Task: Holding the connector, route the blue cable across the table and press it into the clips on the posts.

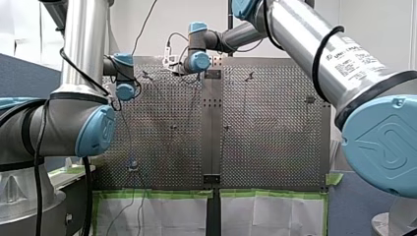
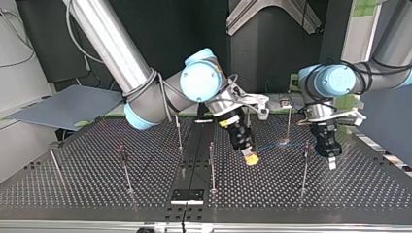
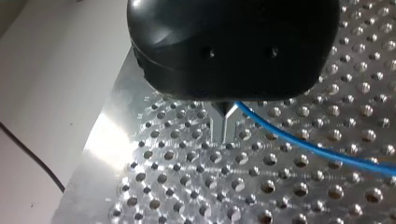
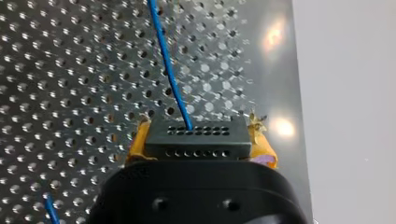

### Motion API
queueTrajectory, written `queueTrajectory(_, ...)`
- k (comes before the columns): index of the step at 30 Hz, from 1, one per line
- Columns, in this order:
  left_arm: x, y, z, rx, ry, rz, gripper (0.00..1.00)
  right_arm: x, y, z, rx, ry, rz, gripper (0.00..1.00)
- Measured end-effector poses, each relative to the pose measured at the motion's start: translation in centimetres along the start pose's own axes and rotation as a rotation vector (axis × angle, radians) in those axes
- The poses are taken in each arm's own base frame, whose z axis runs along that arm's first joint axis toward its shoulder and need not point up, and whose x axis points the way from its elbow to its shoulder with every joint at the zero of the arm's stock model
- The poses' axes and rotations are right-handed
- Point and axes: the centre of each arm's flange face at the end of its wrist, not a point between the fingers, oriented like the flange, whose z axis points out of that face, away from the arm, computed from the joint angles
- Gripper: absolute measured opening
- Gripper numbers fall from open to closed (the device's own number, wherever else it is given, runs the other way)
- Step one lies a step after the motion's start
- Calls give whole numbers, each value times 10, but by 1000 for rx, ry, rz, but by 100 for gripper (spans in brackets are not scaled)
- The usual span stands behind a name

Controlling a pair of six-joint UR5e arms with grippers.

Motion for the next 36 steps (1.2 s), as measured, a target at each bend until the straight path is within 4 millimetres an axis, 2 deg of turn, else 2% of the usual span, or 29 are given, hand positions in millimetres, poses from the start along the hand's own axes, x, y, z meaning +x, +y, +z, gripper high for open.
queueTrajectory(11, 0, 2, 2, 15, 0, -11, 0, 4, 17, 3, -30, 7, 0, 0)
queueTrajectory(24, 3, 10, -3, -33, 52, -102, 0, -2, 12, 3, -31, -3, 0, 0)
queueTrajectory(26, 2, 8, -4, -21, 62, -113, 40, -5, 13, 3, -38, -7, 0, 0)
queueTrajectory(27, 0, 7, -5, -17, 66, -113, 40, -8, 14, 4, -40, -10, -1, 0)
queueTrajectory(28, -2, 6, -6, -12, 71, -112, 58, -12, 15, 5, -44, -14, -3, 0)
queueTrajectory(29, -5, 5, -7, -11, 73, -113, 90, -15, 16, 6, -46, -17, -3, 0)
queueTrajectory(30, -8, 5, -8, -12, 74, -114, 90, -17, 18, 7, -48, -20, -4, 0)
queueTrajectory(31, -12, 4, -9, -16, 74, -118, 100, -20, 19, 8, -50, -22, -4, 0)
queueTrajectory(36, -31, 3, -13, -47, 66, -148, 100, -20, 25, 12, -55, -16, -2, 0)
